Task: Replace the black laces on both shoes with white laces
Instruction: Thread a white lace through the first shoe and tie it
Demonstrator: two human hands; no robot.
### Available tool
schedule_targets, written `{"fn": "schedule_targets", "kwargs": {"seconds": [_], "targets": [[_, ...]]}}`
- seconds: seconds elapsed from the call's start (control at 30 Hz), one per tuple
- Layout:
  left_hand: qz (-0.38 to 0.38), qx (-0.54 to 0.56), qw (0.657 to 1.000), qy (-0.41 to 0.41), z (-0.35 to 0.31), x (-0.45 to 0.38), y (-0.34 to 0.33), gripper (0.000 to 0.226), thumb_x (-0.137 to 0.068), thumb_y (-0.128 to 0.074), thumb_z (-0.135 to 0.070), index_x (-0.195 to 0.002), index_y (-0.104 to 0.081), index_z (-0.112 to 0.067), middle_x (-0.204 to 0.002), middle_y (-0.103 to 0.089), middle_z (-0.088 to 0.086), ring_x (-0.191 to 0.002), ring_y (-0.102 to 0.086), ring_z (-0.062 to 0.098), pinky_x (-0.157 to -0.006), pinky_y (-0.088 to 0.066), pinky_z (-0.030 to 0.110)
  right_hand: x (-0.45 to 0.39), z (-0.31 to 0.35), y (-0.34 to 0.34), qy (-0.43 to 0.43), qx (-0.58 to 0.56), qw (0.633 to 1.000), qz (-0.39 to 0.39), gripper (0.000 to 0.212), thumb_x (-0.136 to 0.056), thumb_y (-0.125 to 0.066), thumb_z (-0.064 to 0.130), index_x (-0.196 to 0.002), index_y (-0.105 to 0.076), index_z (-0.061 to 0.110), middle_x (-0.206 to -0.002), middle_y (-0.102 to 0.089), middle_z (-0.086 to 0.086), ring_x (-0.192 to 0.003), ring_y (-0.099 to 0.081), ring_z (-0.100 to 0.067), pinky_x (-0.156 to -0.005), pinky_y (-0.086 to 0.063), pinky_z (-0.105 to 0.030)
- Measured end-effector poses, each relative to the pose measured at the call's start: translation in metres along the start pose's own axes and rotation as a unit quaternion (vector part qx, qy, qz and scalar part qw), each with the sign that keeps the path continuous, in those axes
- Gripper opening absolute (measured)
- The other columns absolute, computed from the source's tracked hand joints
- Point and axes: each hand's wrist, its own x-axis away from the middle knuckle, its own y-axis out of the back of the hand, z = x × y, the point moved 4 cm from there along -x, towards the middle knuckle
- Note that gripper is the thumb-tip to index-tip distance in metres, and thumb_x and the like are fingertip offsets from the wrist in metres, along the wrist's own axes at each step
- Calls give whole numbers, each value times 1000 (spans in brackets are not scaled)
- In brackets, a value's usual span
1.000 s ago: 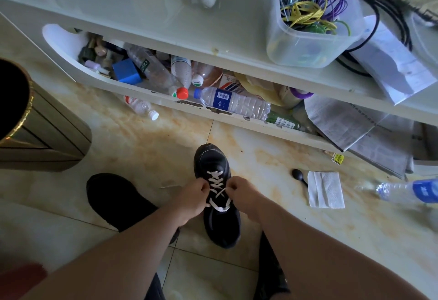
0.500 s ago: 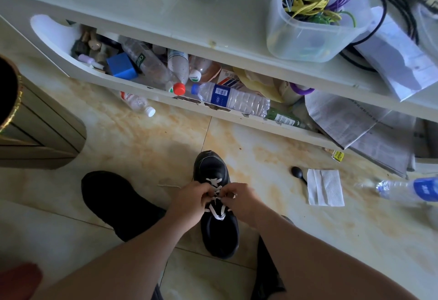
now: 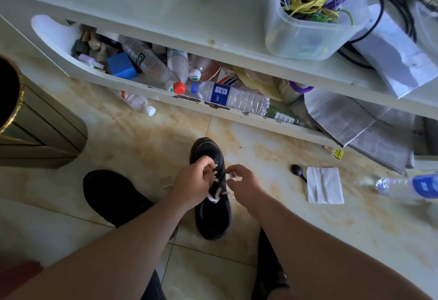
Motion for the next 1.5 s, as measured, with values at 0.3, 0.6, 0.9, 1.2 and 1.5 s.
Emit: {"fn": "schedule_targets", "kwargs": {"seconds": [0.3, 0.6, 0.9, 1.2, 1.5], "targets": [[145, -78, 986, 34, 17, 22, 6, 36, -86, -53, -9, -97, -69, -39, -116, -53, -19, -96, -57, 4, -73, -42, 18, 23, 0, 4, 111, 241, 964, 13, 31, -99, -60, 17, -118, -73, 38, -126, -57, 9, -117, -52, -15, -89, -43, -21], [125, 22, 988, 88, 12, 40, 9, 23, -99, -48, -21, -101, -59, -41, -63, -65, 3, -47, -59, 16, -49, -48, 33, 31, 13, -10, 88, 262, 955, 104, 32, -108, -42, 28, -132, -62, 35, -110, -67, 0, -81, -58, -16, -68, -43, -27], [126, -94, 986, 63, 19, 48, 1, 47, -101, -39, -9, -127, -54, -46, -75, -65, 6, -57, -54, 20, -54, -42, 38, 27, 5, -14, 128, 250, 957, 77, 37, -107, -45, 20, -120, -73, 41, -98, -68, 8, -66, -57, -3, -54, -40, -11], [77, -207, 975, 7, 22, 42, 4, 31, -109, -41, -29, -136, -42, -45, -67, -58, 0, -57, -55, 16, -53, -43, 38, 15, 13, -26, 162, 405, 898, 53, 30, -93, -54, 5, -100, -64, 33, -94, -55, 8, -84, -62, -20, -69, -56, -34], [79, -169, 980, 63, 30, 45, 0, 40, -99, -48, -67, -118, -52, -32, -71, -60, -8, -61, -56, 8, -52, -37, 32, 33, -11, -25, -245, -313, 917, -25, 21, -101, -45, 3, -96, -64, 9, -83, -60, -13, -58, -49, -20, -52, -46, -29]]}}
